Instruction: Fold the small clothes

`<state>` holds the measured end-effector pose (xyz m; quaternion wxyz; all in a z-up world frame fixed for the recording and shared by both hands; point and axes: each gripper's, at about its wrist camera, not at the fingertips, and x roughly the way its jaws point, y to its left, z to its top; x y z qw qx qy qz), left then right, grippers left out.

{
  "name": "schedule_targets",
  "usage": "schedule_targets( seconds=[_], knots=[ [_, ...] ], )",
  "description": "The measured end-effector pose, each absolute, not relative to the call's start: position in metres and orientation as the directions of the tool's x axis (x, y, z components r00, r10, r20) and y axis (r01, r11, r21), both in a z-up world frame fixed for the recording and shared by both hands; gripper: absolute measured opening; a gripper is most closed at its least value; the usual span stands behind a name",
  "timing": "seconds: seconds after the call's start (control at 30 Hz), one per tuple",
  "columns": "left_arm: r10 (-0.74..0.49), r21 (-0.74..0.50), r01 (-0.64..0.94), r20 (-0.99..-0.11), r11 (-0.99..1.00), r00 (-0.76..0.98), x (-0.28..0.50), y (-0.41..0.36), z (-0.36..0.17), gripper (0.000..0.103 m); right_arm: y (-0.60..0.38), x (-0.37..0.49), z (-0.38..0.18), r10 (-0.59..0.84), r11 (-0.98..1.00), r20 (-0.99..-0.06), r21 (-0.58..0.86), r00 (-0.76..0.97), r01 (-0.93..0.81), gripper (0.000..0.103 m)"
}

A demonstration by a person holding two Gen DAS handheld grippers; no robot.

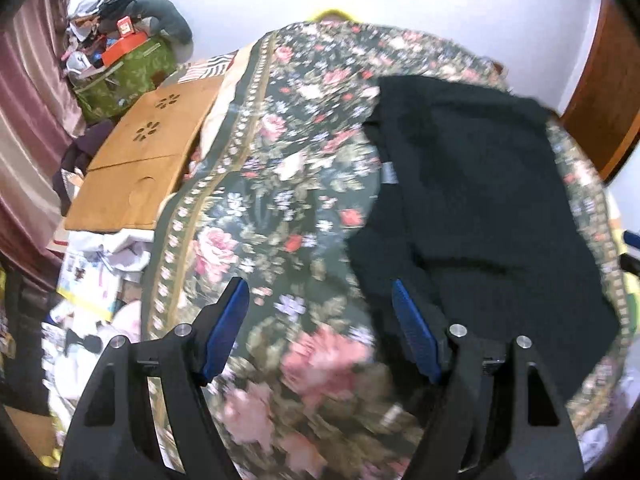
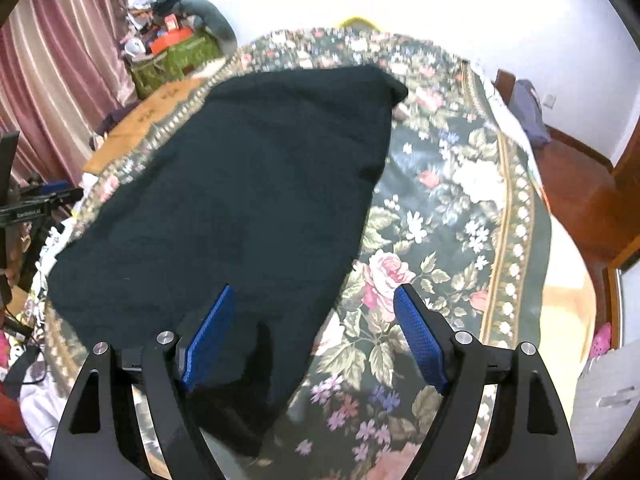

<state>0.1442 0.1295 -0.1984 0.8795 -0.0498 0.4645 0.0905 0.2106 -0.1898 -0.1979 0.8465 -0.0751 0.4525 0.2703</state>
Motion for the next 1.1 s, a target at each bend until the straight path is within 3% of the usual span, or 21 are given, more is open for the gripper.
schedule_targets(
  seconds=[0.2, 0.4, 0.6, 0.67, 0.73, 0.9, 0.93, 1.0, 1.1],
  knots=[
    [-0.012, -0.113, -0.145, -0.827, 0.983, 0.561, 0.127, 0.096, -0.199, 0.085, -0.189, 0.189, -0.207, 0.411, 0.83, -0.804, 0.137, 0.428, -0.54, 0.08],
    [-0.049, -0.123, -0.127, -0.881, 0.984, 0.471, 0.129, 0.071, -0.234, 0.085, -0.187, 0.181, -0.245, 0.424, 0.831, -0.845, 0.22, 0.325, -0.511, 0.08],
    [-0.127, -0.229, -0.167, -0.874, 0.959, 0.469, 0.128, 0.077, -0.242, 0.083, -0.194, 0.181, -0.264, 0.481, 0.825, -0.832, 0.321, 0.278, -0.466, 0.077],
    [-0.145, -0.24, -0.141, -0.863, 0.96, 0.483, 0.126, 0.074, -0.241, 0.074, -0.191, 0.178, -0.263, 0.489, 0.814, -0.826, 0.317, 0.279, -0.488, 0.069],
    [-0.149, -0.234, -0.116, -0.858, 0.965, 0.492, 0.125, 0.069, -0.239, 0.06, -0.188, 0.173, -0.261, 0.508, 0.799, -0.816, 0.326, 0.276, -0.505, 0.057],
    [-0.173, -0.237, -0.068, -0.851, 0.969, 0.496, 0.129, 0.058, -0.235, 0.028, -0.175, 0.168, -0.255, 0.549, 0.764, -0.796, 0.354, 0.256, -0.539, 0.011],
    [-0.175, -0.237, -0.065, -0.852, 0.969, 0.494, 0.131, 0.057, -0.234, 0.02, -0.173, 0.168, -0.254, 0.554, 0.759, -0.794, 0.357, 0.252, -0.544, 0.01],
    [-0.181, -0.242, -0.064, -0.853, 0.968, 0.489, 0.133, 0.058, -0.23, 0.015, -0.169, 0.169, -0.251, 0.556, 0.756, -0.788, 0.349, 0.263, -0.554, 0.009],
    [-0.174, -0.235, -0.06, -0.845, 0.97, 0.505, 0.134, 0.06, -0.218, 0.013, -0.171, 0.17, -0.241, 0.577, 0.745, -0.766, 0.351, 0.284, -0.568, 0.008]
  ],
)
